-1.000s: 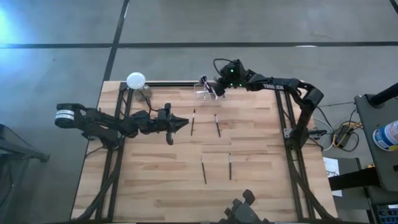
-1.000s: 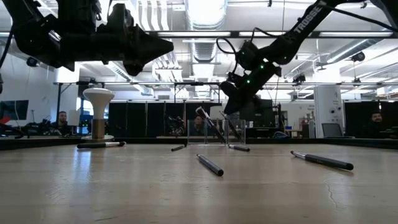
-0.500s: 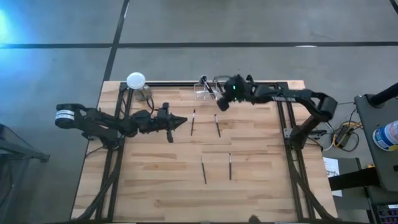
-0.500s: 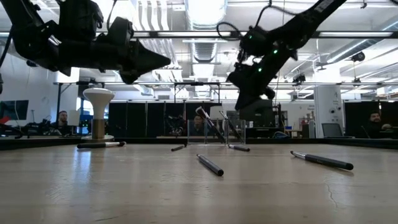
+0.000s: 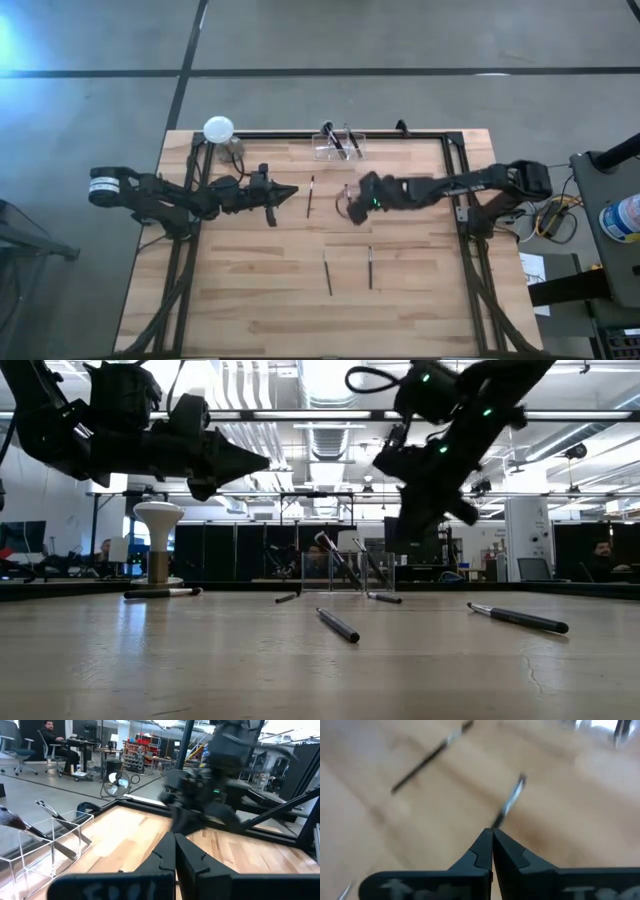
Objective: Pick & Place Makeup Brushes
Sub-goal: Put the black eyeshadow brush into the transparent organizer
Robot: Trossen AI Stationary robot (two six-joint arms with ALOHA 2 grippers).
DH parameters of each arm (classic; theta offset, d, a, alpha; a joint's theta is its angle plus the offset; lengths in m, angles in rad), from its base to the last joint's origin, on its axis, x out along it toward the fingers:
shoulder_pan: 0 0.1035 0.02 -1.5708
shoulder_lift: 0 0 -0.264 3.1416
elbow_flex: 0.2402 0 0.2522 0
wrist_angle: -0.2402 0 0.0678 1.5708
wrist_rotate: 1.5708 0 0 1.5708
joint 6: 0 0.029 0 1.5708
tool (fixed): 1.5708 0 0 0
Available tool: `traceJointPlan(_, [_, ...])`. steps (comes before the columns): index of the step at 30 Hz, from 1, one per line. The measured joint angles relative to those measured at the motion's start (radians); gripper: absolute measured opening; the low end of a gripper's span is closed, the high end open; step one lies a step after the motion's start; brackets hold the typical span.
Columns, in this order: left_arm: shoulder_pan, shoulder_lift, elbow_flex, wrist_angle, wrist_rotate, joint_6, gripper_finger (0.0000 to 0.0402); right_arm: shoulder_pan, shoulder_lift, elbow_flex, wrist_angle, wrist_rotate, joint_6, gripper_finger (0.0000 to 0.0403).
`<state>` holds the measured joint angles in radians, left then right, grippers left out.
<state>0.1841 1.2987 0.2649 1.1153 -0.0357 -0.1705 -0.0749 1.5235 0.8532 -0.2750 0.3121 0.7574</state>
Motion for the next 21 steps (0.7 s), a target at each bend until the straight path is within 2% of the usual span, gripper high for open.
traceJointPlan(5, [0.000, 0.000, 0.000, 0.000, 0.000, -0.007, 0.0000, 0.181, -0.003, 0.019, -0.203, 0.035, 0.307, 0.0008])
traceJointPlan(12, [0.000, 0.000, 0.000, 0.000, 0.000, -0.010, 0.0000, 0.404, 0.038, 0.025, -0.236, -0.008, 0.734, 0.0011])
traceJointPlan(17, [0.003, 0.000, 0.000, -0.002, 0.000, -0.010, 0.0000, 0.470, 0.105, 0.055, -0.247, -0.040, 0.888, 0.0038])
traceJointPlan(21, [0.006, 0.000, 0.000, -0.004, 0.000, -0.009, 0.0000, 0.472, 0.166, 0.105, -0.274, -0.068, 0.919, 0.0074])
